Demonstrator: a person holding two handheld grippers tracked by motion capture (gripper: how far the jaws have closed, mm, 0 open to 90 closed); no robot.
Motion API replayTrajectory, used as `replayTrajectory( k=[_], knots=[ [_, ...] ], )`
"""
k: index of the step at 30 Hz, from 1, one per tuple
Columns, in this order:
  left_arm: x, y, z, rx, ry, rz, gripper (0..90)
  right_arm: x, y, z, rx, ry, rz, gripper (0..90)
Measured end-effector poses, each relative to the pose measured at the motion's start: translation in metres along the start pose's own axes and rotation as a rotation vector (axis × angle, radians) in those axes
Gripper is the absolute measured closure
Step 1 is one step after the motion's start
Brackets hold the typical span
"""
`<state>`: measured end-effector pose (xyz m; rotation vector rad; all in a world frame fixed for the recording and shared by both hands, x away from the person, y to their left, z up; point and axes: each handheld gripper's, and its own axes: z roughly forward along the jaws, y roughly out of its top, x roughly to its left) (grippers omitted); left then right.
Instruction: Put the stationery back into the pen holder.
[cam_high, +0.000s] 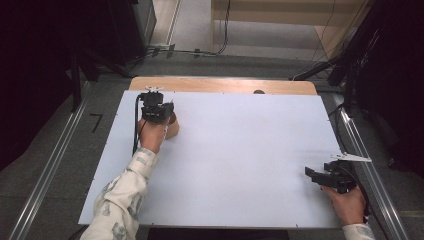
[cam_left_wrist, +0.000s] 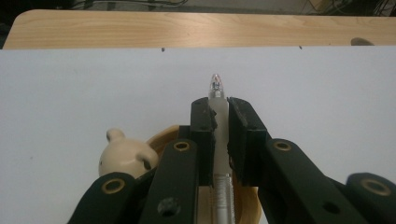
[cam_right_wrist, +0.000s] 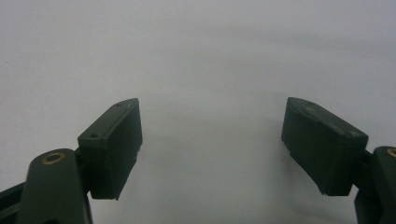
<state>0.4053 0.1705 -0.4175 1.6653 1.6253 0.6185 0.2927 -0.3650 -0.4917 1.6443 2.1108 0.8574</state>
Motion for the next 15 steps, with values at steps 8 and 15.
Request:
replayTrajectory(
  k=[8, 15],
  knots=[
    [0.001, 0.014, 0.008, -0.009, 0.003, 0.007, 81.3, -0.001, -0.001, 0.001, 0.004, 0.002, 0.001, 19.2],
    [0.001, 0.018, 0.013, -0.009, -0.001, 0.010, 81.3, -0.003, -0.001, 0.002, 0.009, 0.004, 0.005, 19.2]
  ],
)
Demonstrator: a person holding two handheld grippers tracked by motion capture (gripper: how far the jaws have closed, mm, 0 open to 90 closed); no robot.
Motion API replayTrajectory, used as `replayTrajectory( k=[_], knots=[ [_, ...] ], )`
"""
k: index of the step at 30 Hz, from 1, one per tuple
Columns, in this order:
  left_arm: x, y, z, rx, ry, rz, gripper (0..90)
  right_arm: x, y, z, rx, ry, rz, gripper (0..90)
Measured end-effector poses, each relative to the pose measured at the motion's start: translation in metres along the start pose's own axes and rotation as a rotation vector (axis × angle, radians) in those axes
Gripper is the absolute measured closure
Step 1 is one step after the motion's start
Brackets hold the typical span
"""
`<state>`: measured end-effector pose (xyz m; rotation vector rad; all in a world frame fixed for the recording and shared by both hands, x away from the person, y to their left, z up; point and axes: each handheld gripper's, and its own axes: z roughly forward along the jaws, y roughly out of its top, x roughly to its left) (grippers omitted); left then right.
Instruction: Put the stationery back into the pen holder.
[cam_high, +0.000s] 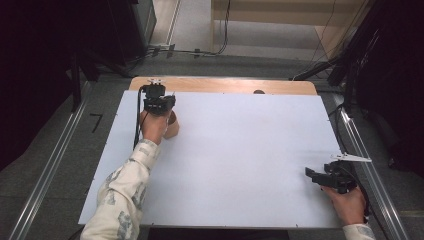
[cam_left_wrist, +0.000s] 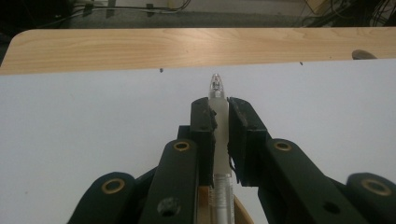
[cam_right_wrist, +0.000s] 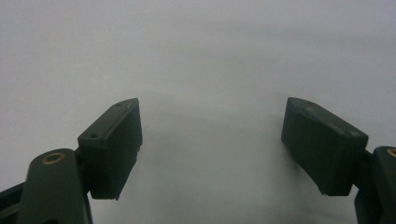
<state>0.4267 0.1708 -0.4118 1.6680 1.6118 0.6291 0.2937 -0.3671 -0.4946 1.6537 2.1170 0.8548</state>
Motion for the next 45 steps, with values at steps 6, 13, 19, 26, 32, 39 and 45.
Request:
replayTrajectory(
  k=[6, 13, 19, 26, 32, 39, 45],
  knots=[
    [0.002, 0.003, 0.003, -0.007, 0.012, -0.001, 81.2, 0.000, 0.000, 0.000, 0.000, 0.001, -0.001, 19.2],
    [0.005, 0.011, 0.004, -0.033, 0.011, -0.012, 81.2, 0.000, 0.000, 0.000, 0.000, 0.002, 0.001, 19.2],
    [0.008, 0.012, 0.008, -0.037, 0.014, -0.024, 81.1, 0.000, 0.000, 0.000, -0.001, 0.001, 0.001, 19.2],
    [0.009, 0.021, 0.009, -0.049, 0.024, -0.011, 81.1, -0.001, 0.000, 0.000, -0.003, 0.003, 0.000, 19.2],
    [0.008, 0.025, 0.010, -0.056, 0.030, -0.006, 81.0, -0.001, -0.001, 0.000, -0.001, 0.001, 0.004, 19.3],
    [0.007, 0.025, 0.008, -0.058, 0.038, 0.006, 80.7, -0.001, -0.001, 0.000, -0.002, 0.001, 0.002, 19.4],
    [0.005, 0.021, 0.004, -0.040, 0.043, 0.018, 80.5, -0.001, -0.001, 0.000, 0.000, -0.001, 0.002, 19.3]
  ],
)
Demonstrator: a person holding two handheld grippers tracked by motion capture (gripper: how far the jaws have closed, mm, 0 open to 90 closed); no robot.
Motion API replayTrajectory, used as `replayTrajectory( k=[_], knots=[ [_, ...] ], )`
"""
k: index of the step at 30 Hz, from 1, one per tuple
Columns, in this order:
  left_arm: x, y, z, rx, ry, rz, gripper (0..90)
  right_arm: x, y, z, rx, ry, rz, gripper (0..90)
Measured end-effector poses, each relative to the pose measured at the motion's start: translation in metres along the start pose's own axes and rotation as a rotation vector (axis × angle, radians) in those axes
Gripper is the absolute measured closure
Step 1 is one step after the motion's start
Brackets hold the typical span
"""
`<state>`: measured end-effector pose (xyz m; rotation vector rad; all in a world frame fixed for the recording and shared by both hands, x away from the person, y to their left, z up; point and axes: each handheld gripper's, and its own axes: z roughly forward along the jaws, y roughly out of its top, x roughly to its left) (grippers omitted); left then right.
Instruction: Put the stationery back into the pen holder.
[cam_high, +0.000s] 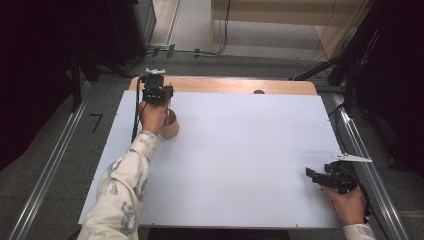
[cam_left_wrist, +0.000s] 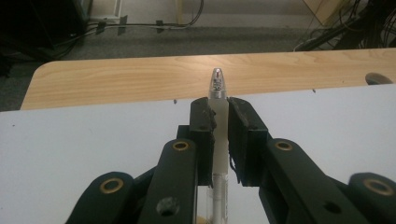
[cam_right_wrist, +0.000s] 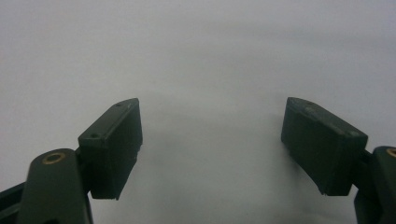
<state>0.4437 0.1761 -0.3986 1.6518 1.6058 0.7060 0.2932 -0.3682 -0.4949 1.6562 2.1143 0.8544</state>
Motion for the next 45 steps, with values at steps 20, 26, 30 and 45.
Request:
replayTrajectory(
  k=[20, 26, 30, 45],
  knots=[
    [0.008, -0.029, -0.012, -0.018, -0.010, -0.002, 68.1, 0.002, 0.001, 0.000, 0.003, -0.003, -0.006, 19.3],
    [0.006, -0.032, -0.022, -0.059, -0.033, -0.001, 46.9, 0.002, 0.000, 0.000, 0.001, -0.003, -0.007, 19.3],
    [0.002, -0.035, -0.032, -0.069, -0.021, 0.000, 35.1, 0.002, 0.000, 0.000, 0.004, -0.004, -0.007, 19.3],
    [0.004, -0.055, -0.054, -0.097, -0.069, -0.024, 18.7, 0.003, 0.000, -0.001, -0.001, -0.005, -0.004, 19.3]
  ],
)
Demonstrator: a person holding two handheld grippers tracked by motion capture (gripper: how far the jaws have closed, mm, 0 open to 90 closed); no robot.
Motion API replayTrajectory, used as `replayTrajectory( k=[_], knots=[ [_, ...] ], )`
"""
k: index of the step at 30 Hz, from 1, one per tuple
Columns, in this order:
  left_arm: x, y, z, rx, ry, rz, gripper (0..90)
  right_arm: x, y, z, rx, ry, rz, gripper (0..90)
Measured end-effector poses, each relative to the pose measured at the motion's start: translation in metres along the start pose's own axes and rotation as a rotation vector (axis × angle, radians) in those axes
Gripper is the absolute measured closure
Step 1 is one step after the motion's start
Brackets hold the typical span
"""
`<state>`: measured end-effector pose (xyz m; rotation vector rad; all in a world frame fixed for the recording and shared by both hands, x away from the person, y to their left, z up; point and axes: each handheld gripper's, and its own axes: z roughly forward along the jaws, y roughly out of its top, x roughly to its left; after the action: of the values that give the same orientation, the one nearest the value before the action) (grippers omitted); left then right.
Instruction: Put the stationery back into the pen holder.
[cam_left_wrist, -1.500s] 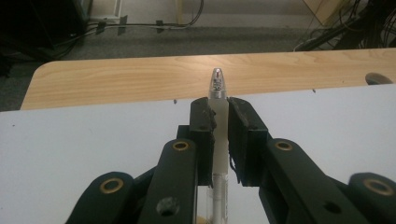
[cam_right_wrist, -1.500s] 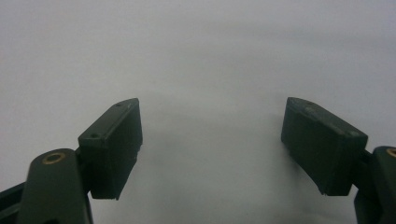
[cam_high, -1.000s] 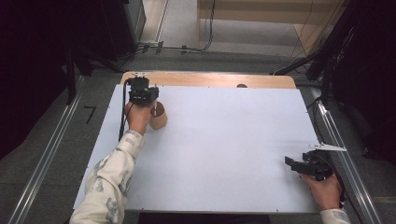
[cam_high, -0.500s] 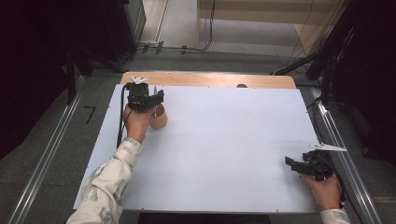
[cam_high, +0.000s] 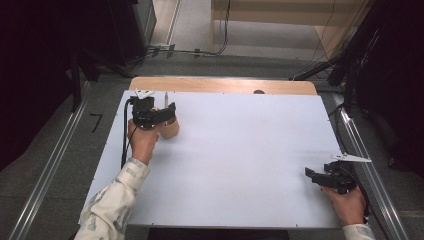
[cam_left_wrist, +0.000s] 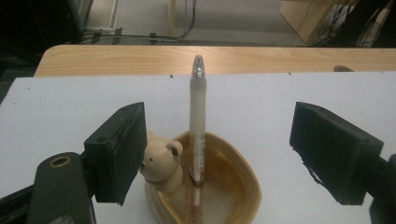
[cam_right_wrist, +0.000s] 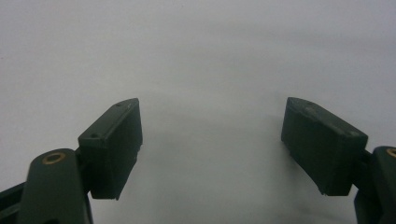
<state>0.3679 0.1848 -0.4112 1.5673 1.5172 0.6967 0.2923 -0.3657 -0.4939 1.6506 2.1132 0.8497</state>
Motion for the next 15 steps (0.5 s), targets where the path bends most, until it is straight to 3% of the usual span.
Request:
replayTrajectory(
  k=[4, 15],
  knots=[
    [-0.002, -0.007, -0.005, 0.003, -0.028, -0.001, 18.7, 0.001, 0.000, 0.000, -0.003, 0.001, -0.004, 19.3],
    [0.001, -0.024, -0.018, -0.014, -0.022, -0.007, 17.7, 0.001, 0.000, -0.002, -0.017, 0.001, -0.008, 19.3]
  ],
)
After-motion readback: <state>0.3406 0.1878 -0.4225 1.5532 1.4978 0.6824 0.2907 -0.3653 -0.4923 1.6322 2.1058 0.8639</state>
